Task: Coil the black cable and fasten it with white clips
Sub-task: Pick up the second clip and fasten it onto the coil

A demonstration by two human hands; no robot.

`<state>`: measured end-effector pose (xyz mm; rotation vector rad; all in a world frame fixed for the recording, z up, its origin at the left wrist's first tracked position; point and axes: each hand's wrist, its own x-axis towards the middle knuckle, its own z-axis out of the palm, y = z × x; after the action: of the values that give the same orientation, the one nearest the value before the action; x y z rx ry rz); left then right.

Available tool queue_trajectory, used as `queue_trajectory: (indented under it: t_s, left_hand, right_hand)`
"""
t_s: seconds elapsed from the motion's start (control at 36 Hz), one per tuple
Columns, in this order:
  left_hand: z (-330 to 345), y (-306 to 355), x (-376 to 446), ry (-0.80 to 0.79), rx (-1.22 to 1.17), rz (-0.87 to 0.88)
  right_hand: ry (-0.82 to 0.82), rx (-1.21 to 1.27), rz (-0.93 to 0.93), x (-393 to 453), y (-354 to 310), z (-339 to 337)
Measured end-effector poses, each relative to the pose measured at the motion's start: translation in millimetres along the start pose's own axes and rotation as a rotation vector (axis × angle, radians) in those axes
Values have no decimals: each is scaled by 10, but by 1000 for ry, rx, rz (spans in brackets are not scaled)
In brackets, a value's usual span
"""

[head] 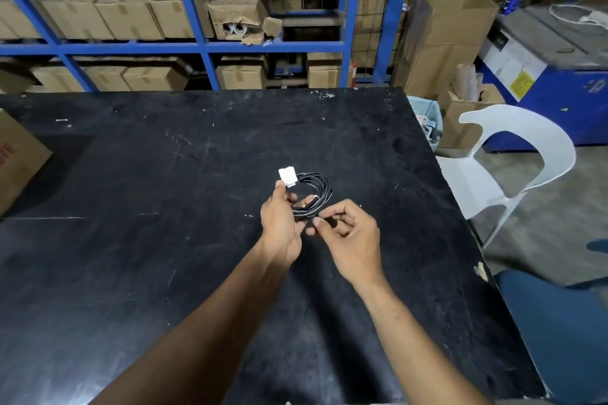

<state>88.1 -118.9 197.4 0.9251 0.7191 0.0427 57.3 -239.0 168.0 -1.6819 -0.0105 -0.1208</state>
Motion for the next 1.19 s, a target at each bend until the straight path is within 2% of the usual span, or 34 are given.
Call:
queue_trajectory:
  t_s: [0.08, 0.33, 0.42, 0.5, 0.61, 0.69, 0.83, 1.03, 1.19]
  left_hand:
    - [10, 50, 47, 7, -33, -12]
    - [-21, 69, 175, 51, 95, -4]
    - [-26, 57, 175, 57, 194, 45]
    - [-37, 38, 172, 45, 356, 134]
    - [-74, 37, 128, 28, 488, 248]
    - [-86, 53, 105, 31, 618, 320]
    - [-67, 51, 94, -2, 696, 387]
    - [-60, 24, 107, 20, 672, 367]
    - [-26, 36, 137, 25, 468, 226]
  right_hand:
    - [-80, -144, -116, -25, 28, -61]
    - [-222, -592, -510, 36, -71, -249]
    - [-263, -654, -578, 72, -134, -265]
    - [-234, -668, -651, 123, -188, -265]
    - [-181, -630, -624, 184, -211, -252]
    - [-204, -611, -626, 204, -208, -250]
    - [-227, -602, -617, 216, -222, -229]
    - [-159, -599, -625, 202, -260, -215]
    - [-147, -618, -704, 208, -259, -182]
